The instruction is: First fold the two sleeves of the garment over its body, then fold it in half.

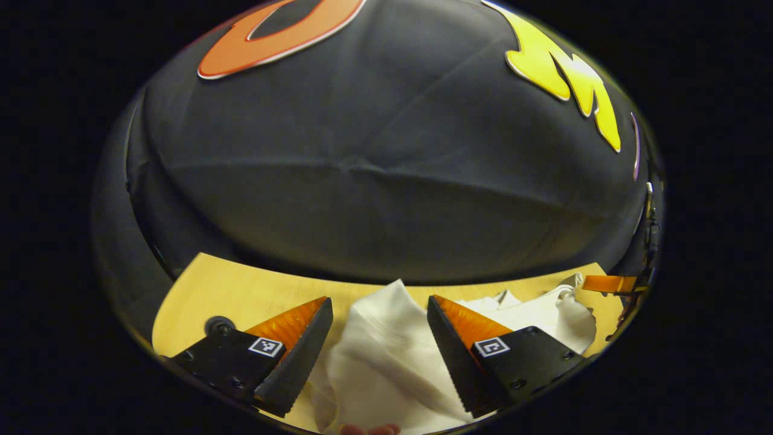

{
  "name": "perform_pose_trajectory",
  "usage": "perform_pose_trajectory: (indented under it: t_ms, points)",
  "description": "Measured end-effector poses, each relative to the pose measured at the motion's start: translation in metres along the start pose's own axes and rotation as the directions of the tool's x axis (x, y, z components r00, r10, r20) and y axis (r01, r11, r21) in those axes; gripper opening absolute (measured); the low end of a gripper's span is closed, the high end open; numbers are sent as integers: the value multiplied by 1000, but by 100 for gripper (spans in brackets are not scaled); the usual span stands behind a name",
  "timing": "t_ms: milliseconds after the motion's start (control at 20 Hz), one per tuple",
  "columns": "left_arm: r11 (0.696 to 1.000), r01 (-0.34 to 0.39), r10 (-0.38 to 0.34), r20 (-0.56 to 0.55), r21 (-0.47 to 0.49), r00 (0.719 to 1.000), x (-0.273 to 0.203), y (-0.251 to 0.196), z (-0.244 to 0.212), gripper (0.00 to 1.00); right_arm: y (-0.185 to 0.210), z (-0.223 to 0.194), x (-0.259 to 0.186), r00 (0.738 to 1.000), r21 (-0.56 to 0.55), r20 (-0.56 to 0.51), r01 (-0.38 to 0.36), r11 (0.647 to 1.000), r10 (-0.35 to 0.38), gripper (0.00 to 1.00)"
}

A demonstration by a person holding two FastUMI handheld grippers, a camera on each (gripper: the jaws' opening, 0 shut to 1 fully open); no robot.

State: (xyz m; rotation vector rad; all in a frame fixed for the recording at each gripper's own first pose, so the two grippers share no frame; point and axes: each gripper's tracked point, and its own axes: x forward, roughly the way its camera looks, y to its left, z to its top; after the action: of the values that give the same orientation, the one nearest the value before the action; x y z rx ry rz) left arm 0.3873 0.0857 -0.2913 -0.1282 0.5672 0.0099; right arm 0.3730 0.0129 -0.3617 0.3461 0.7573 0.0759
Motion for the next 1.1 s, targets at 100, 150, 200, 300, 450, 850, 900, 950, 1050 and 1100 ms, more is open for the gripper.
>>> perform_pose_trajectory:
  t_ms: [100,150,200,300,450,850,900,950,1050,1100]
  points:
    - [999,-18,19,20,-31,1000,-18,1,12,98,-3,6,-17,1000,-24,23,6,1000,-5,66]
    - [999,-23,24,28,-49,999,-30,3,18,97,-1,9,-28,999,-41,38,9,999,-7,69]
    - [998,-29,32,45,-64,998,-44,8,25,98,2,13,-40,998,-57,58,11,998,-8,75]
    - [996,-45,53,99,-80,994,-81,12,47,98,9,24,-75,995,-91,96,24,996,-15,91]
    - [999,-47,49,197,-14,979,-148,-1,86,98,31,52,-142,981,-132,192,17,991,9,91]
    - [995,-48,5,460,83,888,-353,-71,177,98,119,117,-360,860,-289,488,-4,957,151,95]
    - [996,-45,0,477,83,879,-374,-79,178,98,125,113,-378,850,-291,503,-6,957,158,95]
    - [997,-17,-19,483,70,876,-392,-89,174,98,126,102,-396,843,-294,510,-13,956,168,93]
    - [997,33,-66,491,74,869,-422,-111,160,98,130,81,-420,845,-289,504,-30,957,178,95]
    - [996,9,-54,497,92,866,-435,-113,149,98,128,71,-429,848,-293,501,-23,956,174,95]
